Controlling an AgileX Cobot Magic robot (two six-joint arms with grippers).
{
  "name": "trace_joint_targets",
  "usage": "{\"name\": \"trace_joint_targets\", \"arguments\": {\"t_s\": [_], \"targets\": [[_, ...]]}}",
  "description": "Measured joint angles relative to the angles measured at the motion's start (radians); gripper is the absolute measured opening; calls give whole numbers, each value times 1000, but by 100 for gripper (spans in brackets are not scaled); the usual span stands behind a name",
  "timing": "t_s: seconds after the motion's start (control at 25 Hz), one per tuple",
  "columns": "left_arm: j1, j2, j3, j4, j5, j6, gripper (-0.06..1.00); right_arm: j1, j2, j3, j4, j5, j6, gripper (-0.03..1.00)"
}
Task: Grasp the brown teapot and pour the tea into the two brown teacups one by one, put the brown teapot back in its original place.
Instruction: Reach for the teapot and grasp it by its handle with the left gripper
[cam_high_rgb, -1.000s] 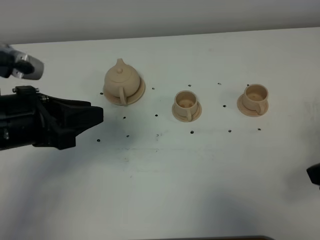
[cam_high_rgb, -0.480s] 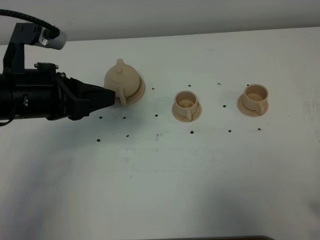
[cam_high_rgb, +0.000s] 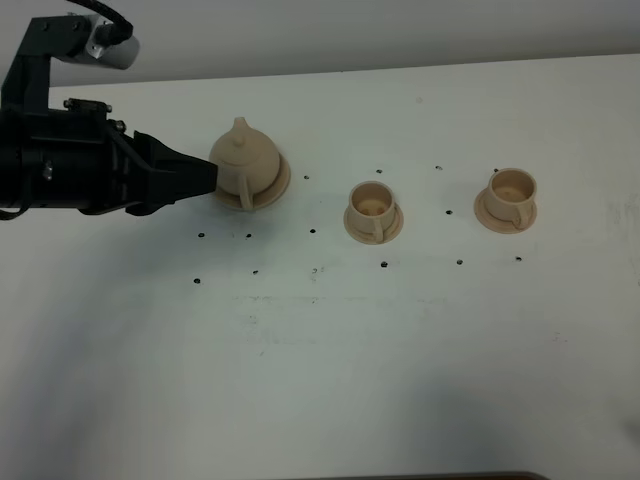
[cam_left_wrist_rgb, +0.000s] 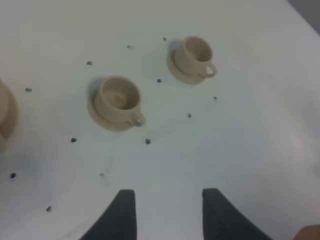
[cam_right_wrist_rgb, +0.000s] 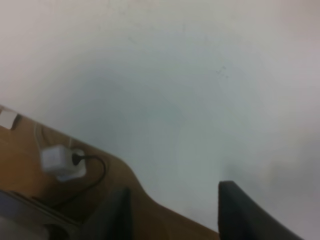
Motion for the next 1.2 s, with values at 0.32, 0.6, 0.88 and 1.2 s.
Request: {"name": "trace_joint_targets", "arguments": {"t_s": [0.32,0.6,0.88,1.2], "targets": [[0,84,-135,299,68,-303,34,0,0,10,-4,-15,0,41],[-73,234,-250,453,97,-456,34,0,-12,10,0,-15,0,41],[-207,372,-416,644,135,-605,34,-86,-62,10,11,-17,-1,41],[-238,481,-558,828,222,-714,34,-263,-208,10,11,-19,-3,41]]}}
